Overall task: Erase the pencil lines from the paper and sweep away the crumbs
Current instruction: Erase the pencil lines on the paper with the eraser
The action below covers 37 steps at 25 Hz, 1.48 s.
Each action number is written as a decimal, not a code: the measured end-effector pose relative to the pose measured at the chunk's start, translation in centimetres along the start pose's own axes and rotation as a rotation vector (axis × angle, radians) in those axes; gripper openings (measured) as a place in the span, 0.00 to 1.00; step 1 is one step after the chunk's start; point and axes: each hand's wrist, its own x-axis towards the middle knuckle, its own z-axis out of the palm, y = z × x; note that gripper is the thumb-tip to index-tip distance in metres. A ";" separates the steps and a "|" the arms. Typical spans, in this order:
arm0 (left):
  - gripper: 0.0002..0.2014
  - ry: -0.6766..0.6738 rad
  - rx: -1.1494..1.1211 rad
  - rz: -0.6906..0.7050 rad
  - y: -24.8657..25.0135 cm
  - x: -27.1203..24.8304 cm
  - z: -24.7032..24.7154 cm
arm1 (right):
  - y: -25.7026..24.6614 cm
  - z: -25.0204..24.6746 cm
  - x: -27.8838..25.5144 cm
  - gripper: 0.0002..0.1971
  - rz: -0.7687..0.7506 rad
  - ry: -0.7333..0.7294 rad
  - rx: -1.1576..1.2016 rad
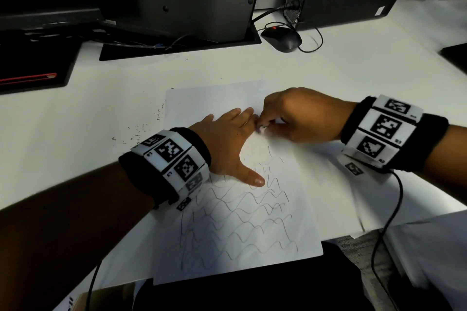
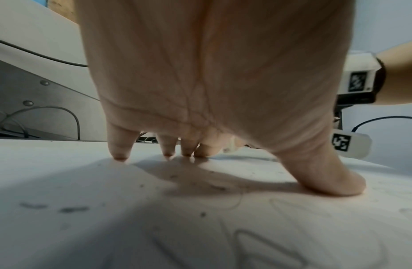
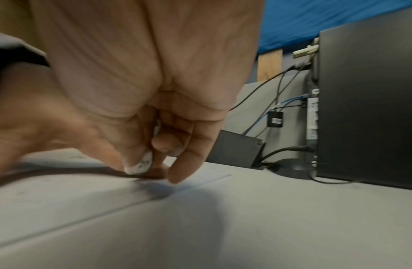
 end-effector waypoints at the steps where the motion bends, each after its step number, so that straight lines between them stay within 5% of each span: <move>1: 0.64 0.009 0.009 0.000 0.0 0.0 0.0 | 0.6 0.2 0.3 0.07 0.026 0.035 0.012; 10: 0.60 0.006 0.001 -0.023 1.3 0.4 -0.3 | 1.3 1.3 0.3 0.05 0.040 0.060 0.120; 14: 0.63 -0.001 0.005 -0.031 1.0 0.6 -0.1 | -0.7 1.4 -1.5 0.03 -0.103 -0.101 0.166; 19: 0.64 -0.003 0.049 -0.039 1.1 0.6 -0.1 | 0.7 0.6 -1.1 0.06 0.004 0.026 0.034; 22: 0.64 -0.013 0.030 -0.028 1.1 0.6 -0.2 | -1.0 1.1 -2.0 0.05 -0.071 -0.089 0.111; 26: 0.64 -0.027 0.025 -0.032 1.1 0.5 -0.2 | 0.1 0.7 -0.8 0.06 0.013 0.002 0.048; 30: 0.63 -0.027 0.013 -0.022 0.9 0.5 -0.1 | -1.2 1.3 -1.5 0.05 -0.066 -0.123 0.122; 34: 0.62 -0.022 0.006 -0.022 1.0 0.5 -0.1 | 0.0 0.8 -0.5 0.06 0.030 0.011 0.058; 37: 0.63 -0.021 0.012 -0.025 0.9 0.5 0.0 | -1.6 1.9 -1.4 0.04 -0.035 -0.094 0.142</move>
